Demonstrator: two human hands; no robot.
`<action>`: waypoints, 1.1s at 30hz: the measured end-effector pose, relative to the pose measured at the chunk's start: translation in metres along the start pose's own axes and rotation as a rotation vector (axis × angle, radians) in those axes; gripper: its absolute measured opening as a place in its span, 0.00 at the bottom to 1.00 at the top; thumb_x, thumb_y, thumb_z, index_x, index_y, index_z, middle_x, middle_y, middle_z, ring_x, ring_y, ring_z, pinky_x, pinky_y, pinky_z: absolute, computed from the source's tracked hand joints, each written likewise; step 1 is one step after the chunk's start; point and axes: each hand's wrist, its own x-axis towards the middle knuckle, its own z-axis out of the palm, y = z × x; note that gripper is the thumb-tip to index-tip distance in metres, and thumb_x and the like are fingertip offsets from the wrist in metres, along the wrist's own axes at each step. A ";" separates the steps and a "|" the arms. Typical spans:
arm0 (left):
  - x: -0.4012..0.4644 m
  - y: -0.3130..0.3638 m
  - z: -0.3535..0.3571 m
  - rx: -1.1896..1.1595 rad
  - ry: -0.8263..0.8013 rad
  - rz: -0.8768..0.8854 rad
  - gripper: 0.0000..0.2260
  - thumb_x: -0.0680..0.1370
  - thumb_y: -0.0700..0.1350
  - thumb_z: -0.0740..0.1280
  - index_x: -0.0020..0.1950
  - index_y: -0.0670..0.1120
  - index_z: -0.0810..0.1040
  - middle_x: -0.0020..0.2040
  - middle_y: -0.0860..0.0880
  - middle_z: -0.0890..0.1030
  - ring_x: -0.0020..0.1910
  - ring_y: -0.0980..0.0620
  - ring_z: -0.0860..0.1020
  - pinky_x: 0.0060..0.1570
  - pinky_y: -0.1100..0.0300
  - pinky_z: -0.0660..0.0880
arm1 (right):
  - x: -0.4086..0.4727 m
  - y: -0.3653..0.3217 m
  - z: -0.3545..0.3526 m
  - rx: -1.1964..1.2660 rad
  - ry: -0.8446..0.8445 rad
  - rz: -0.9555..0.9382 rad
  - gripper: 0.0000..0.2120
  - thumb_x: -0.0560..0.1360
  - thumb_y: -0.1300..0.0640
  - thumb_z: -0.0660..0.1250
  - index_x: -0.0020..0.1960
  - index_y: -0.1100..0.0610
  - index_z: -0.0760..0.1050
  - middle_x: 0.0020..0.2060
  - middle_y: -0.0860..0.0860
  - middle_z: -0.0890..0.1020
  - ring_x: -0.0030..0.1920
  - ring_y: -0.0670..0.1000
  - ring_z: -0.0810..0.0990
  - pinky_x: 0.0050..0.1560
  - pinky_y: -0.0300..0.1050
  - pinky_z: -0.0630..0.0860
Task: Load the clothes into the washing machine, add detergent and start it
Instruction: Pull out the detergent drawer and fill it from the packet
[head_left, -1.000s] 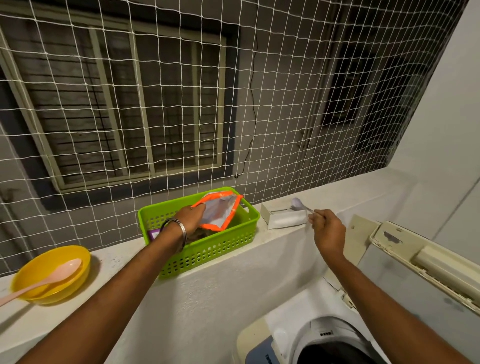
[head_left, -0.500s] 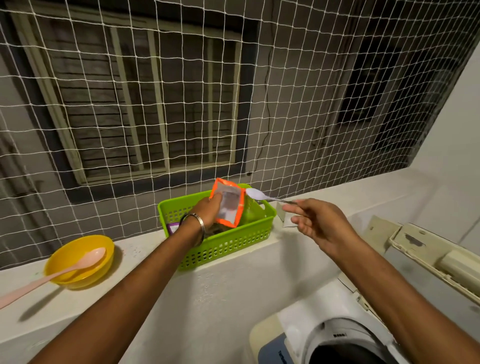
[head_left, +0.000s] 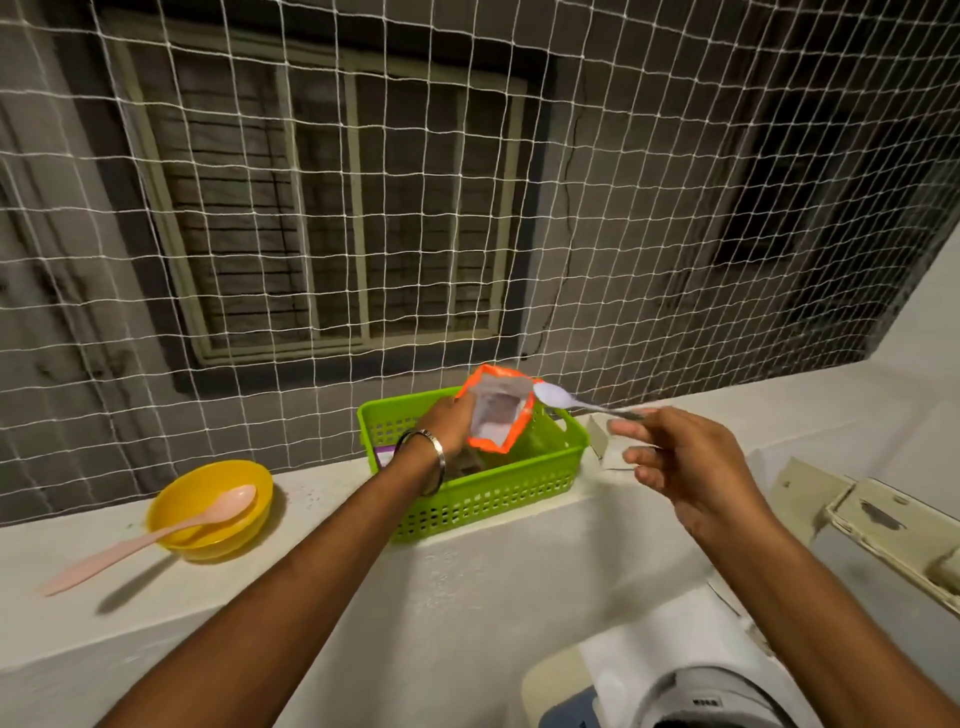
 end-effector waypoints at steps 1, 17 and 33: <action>0.001 -0.001 0.001 0.015 -0.006 0.003 0.24 0.78 0.57 0.54 0.53 0.40 0.81 0.55 0.37 0.82 0.54 0.39 0.79 0.47 0.53 0.71 | -0.004 0.000 -0.003 0.004 0.001 0.000 0.08 0.76 0.64 0.60 0.47 0.62 0.78 0.38 0.56 0.86 0.25 0.47 0.76 0.24 0.35 0.71; 0.024 -0.018 0.014 -0.229 -0.071 -0.048 0.17 0.71 0.59 0.63 0.39 0.49 0.86 0.50 0.40 0.85 0.51 0.39 0.83 0.58 0.36 0.75 | 0.043 0.042 0.082 -1.364 -0.067 -0.776 0.12 0.77 0.52 0.63 0.58 0.47 0.80 0.48 0.56 0.85 0.51 0.62 0.81 0.45 0.50 0.76; 0.014 -0.012 0.018 -0.093 -0.111 0.042 0.18 0.66 0.58 0.56 0.37 0.46 0.77 0.45 0.38 0.82 0.44 0.46 0.77 0.45 0.53 0.71 | 0.057 0.077 0.106 -1.312 -0.078 -0.790 0.08 0.75 0.52 0.65 0.52 0.50 0.79 0.46 0.53 0.84 0.48 0.59 0.82 0.37 0.44 0.65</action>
